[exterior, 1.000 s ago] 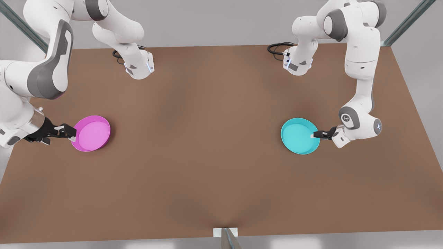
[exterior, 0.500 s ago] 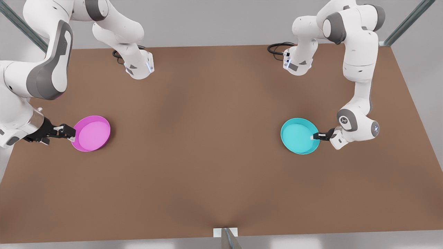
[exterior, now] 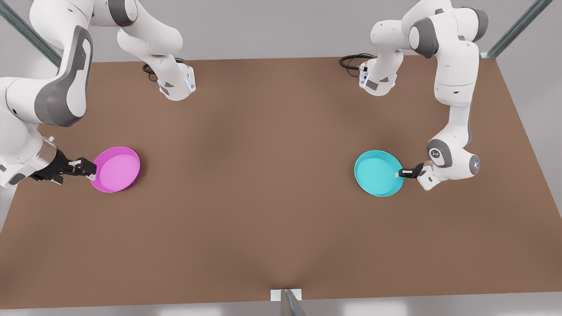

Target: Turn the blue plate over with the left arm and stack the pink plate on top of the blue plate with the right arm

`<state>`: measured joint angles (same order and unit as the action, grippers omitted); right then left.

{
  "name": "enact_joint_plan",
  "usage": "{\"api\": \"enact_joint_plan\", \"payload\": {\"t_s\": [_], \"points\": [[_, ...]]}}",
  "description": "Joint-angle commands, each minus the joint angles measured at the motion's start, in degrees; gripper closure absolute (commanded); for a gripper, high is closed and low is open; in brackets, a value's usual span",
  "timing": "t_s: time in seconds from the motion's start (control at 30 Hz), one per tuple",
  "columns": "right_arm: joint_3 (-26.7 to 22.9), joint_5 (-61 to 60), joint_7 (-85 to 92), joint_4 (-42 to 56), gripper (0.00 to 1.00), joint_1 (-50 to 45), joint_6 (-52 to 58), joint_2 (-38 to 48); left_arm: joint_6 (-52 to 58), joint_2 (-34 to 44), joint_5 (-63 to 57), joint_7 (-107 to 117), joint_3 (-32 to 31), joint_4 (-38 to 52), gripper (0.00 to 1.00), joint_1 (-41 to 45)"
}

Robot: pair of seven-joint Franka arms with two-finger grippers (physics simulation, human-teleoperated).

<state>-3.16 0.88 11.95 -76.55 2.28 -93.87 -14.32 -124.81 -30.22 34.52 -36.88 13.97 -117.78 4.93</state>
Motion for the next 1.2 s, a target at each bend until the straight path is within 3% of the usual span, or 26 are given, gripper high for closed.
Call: {"api": "enact_joint_plan", "payload": {"t_s": [0.0,0.67,0.93,1.17], "points": [[0.00,0.00,0.00,0.00,0.00,0.00,0.00,0.00,0.10,0.08,0.81,-0.03,0.00,0.00,0.79,-0.01],[0.00,-0.09,0.00,0.00,0.00,-0.09,-0.26,-0.18,10.20,0.78,-0.77,4.63,0.09,7.30,0.79,0.26],[0.00,-0.09,0.00,0.00,0.00,-0.09,-0.26,-0.35,16.00,1.04,-12.11,7.79,0.00,13.89,0.79,2.10],[0.00,-0.09,0.00,0.00,0.00,-0.09,-0.35,-0.35,22.07,1.04,-25.64,17.37,0.00,21.10,0.79,10.28]]}}
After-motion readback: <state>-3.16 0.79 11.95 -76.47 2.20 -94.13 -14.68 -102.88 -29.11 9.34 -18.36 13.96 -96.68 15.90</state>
